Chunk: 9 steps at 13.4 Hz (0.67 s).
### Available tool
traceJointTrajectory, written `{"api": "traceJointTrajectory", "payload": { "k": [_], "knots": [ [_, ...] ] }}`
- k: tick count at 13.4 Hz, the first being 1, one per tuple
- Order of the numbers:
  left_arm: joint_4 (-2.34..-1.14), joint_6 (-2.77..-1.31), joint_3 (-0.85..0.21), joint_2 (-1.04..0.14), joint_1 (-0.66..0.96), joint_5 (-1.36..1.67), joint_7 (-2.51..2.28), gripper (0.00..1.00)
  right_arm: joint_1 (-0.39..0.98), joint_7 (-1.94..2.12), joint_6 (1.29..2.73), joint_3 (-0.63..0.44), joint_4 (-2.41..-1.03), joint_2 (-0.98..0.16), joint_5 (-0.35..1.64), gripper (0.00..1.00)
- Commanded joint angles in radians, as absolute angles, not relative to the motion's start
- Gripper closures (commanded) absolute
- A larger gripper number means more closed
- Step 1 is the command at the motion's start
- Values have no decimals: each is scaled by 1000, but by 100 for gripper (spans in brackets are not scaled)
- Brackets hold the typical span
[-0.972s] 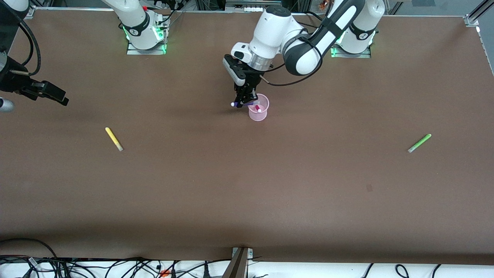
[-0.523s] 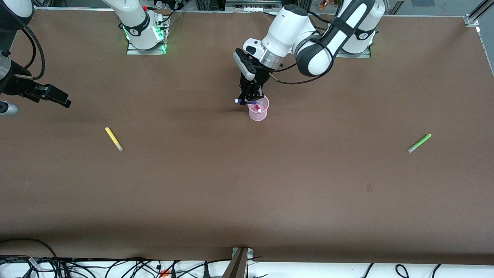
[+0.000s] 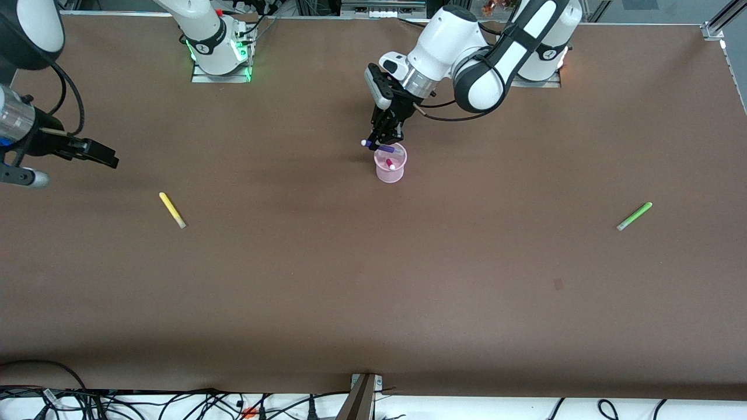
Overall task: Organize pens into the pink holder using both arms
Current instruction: 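Lower the blue marker into the pink cup with the left gripper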
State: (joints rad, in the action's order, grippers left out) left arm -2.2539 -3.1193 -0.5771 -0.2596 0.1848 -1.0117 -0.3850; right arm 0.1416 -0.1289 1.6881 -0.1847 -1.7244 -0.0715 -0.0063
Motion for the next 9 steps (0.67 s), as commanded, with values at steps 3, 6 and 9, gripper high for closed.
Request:
{"api": "traceJointTrajectory", "payload": {
  "k": [3, 6, 9],
  "knots": [
    [-2266, -3134, -586, -264, 163, -1074, -400, 100, 123, -126, 1681, -175, -1700, -55, -17, 0],
    [-2252, -3132, -586, -290, 176, -1071, -400, 100, 120, -120, 1721, -187, -1707, -58, -17, 0],
    [-2200, -3132, -586, -353, 178, -1071, -400, 100, 118, -118, 1727, -190, -1709, -61, -17, 0]
  ]
}}
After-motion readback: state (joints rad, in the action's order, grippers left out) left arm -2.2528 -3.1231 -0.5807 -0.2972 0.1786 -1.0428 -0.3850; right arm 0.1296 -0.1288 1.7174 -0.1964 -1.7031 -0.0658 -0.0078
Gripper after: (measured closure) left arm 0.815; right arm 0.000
